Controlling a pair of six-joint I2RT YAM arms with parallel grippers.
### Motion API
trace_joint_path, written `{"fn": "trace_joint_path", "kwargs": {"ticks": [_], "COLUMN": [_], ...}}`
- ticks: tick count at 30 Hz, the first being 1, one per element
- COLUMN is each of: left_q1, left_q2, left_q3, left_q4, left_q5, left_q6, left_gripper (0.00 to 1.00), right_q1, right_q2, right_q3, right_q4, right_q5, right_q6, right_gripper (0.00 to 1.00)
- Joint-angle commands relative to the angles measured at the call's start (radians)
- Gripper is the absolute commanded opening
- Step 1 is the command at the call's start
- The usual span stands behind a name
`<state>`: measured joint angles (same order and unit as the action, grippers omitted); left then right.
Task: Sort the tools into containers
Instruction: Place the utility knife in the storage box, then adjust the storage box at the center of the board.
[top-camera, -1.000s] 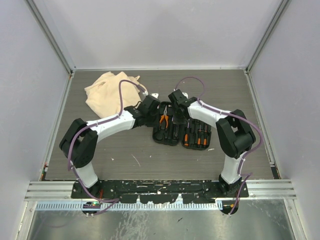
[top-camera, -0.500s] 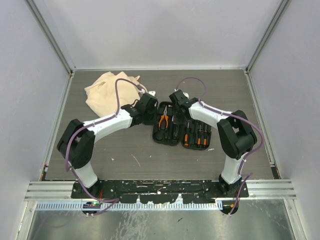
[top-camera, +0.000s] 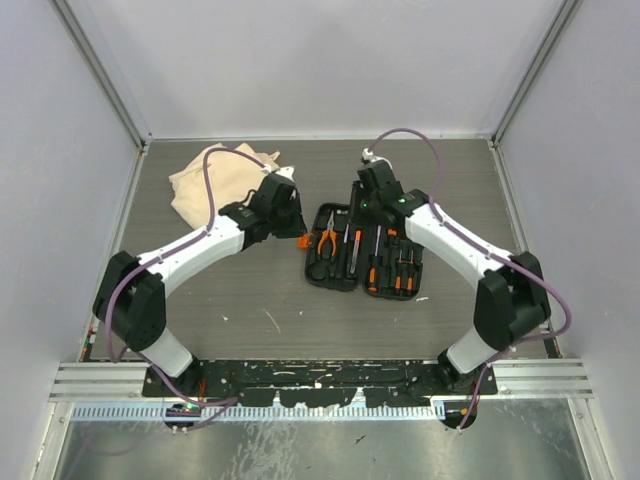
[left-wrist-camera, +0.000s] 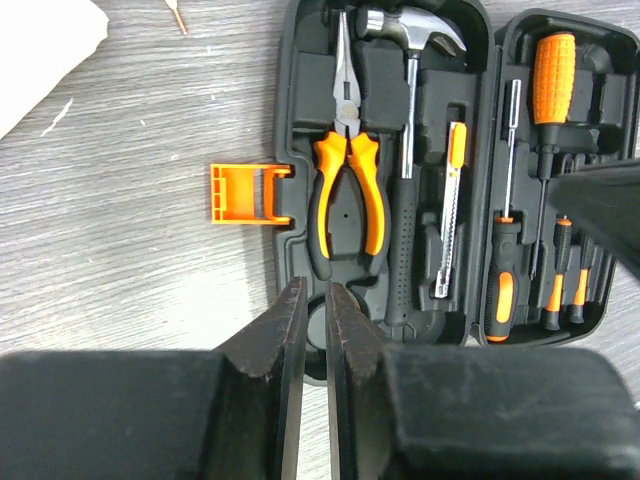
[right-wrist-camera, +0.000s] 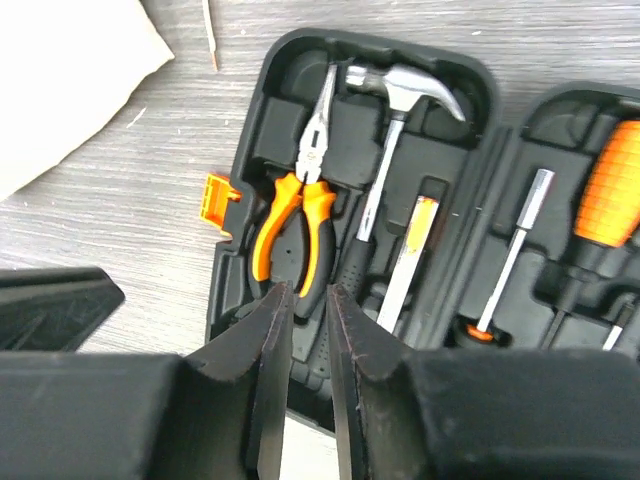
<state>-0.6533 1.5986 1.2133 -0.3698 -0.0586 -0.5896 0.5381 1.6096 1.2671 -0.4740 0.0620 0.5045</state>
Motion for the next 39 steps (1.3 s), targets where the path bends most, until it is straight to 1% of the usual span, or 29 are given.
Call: {"fn": "trace_joint_path", "kwargs": {"ticks": [1, 4, 7, 12, 16, 20, 26, 33, 39], "left_q1": [0.023, 0.026, 0.026, 0.027, 0.024, 0.017, -0.023, -0.065, -0.13], "left_q2": [-0.032, -0.019, 0.004, 0.059, 0.11, 0.158, 0.191, 0.177, 0.172], "left_q3": [-0.007, -0.012, -0.013, -0.007, 0.007, 0.016, 0.0, -0.056, -0.077], "left_q4": [0.015, 0.021, 0.028, 0.037, 0.038, 0.044, 0.052, 0.074, 0.078], "left_q5": [0.016, 0.022, 0.029, 0.055, 0.072, 0.109, 0.131, 0.14, 0.142], "left_q6": [0.028, 0.034, 0.037, 0.031, 0.024, 0.013, -0.004, -0.029, -0.057], "left_gripper": [0.15, 0.16, 0.16, 0.17, 0.16, 0.14, 0.15, 0.13, 0.12], "right_q1": [-0.058, -0.107, -0.122, -0.122, -0.121, -0.121, -0.122, -0.122, -0.122], "right_q2": [-0.113, -0.154, -0.164, -0.129, -0.103, -0.093, -0.107, -0.119, -0.118], "right_q3": [-0.102, -0.17, -0.2, -0.205, -0.212, -0.204, -0.227, -0.248, -0.243], "right_q4": [0.057, 0.071, 0.069, 0.053, 0.1, 0.089, 0.084, 0.093, 0.094], "right_q5": [0.021, -0.002, -0.009, -0.013, -0.082, -0.06, -0.05, -0.057, -0.06], "right_q6": [0.032, 0.038, 0.025, 0.025, 0.023, 0.035, 0.036, 0.037, 0.032], "right_gripper": [0.27, 0.28, 0.28, 0.28, 0.28, 0.28, 0.28, 0.28, 0.28]}}
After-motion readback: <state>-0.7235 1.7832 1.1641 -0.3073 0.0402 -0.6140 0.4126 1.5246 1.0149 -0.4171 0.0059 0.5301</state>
